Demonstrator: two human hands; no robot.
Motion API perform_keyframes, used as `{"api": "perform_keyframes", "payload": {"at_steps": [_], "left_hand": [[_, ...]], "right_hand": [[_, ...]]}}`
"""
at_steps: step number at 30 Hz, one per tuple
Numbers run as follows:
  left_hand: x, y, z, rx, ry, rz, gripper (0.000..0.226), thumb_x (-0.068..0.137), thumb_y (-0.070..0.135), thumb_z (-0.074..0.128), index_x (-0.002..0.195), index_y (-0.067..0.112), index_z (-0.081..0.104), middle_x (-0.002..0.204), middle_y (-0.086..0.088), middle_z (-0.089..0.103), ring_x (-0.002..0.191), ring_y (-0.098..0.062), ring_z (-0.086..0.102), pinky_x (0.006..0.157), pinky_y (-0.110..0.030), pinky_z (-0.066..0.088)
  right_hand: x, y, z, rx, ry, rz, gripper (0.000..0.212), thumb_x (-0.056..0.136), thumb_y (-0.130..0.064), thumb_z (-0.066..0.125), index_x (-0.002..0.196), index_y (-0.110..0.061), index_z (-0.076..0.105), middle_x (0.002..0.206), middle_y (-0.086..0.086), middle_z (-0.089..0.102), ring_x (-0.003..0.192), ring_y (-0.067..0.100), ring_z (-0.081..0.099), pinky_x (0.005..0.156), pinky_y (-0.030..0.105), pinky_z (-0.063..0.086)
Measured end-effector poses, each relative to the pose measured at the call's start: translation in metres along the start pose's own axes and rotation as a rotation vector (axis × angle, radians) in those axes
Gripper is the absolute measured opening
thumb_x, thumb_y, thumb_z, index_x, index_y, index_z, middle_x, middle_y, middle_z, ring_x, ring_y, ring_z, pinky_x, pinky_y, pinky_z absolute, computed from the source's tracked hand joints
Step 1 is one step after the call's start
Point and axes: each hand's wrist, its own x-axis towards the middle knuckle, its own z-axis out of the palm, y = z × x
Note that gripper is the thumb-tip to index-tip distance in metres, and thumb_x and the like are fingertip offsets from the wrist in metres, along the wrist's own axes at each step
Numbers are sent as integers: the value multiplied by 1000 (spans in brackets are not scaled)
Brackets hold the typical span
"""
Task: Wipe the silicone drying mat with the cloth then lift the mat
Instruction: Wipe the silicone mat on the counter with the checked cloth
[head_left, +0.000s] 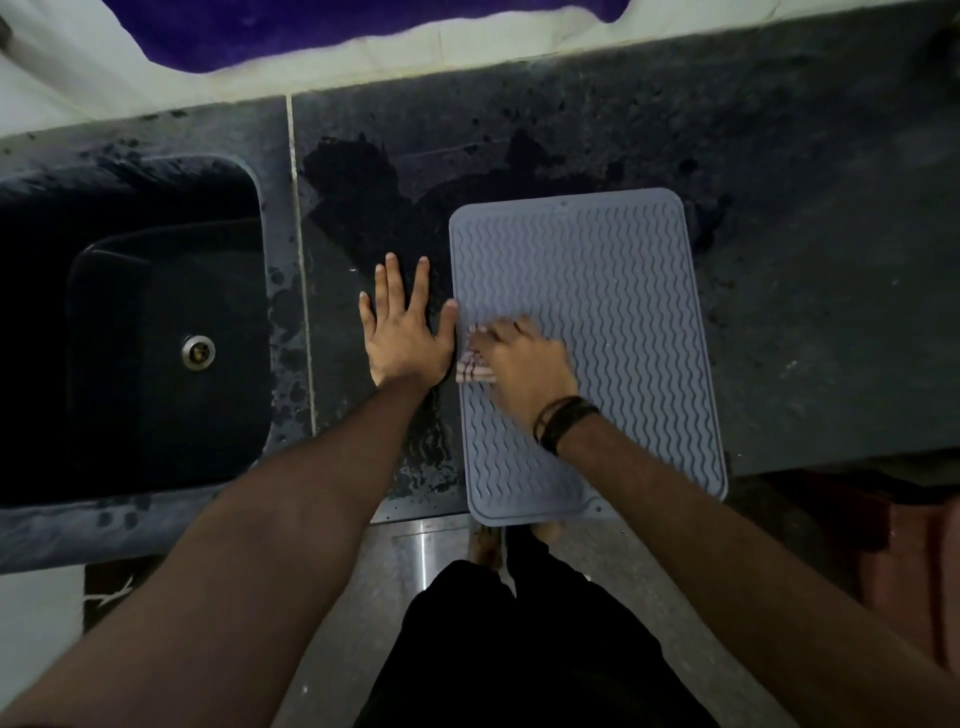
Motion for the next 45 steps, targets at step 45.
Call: {"api": "perform_keyframes", "payload": {"at_steps": [45], "left_hand": [[-60, -10, 8, 17, -67, 50, 76, 100, 66, 22, 165, 31, 4, 172, -10, -8, 158, -27, -11, 123, -62, -8]], "right_hand": [[-86, -50, 39, -147, 43, 150, 54, 78, -17, 68, 129, -15, 51, 126, 8, 52, 119, 30, 45, 72, 41, 52]]}}
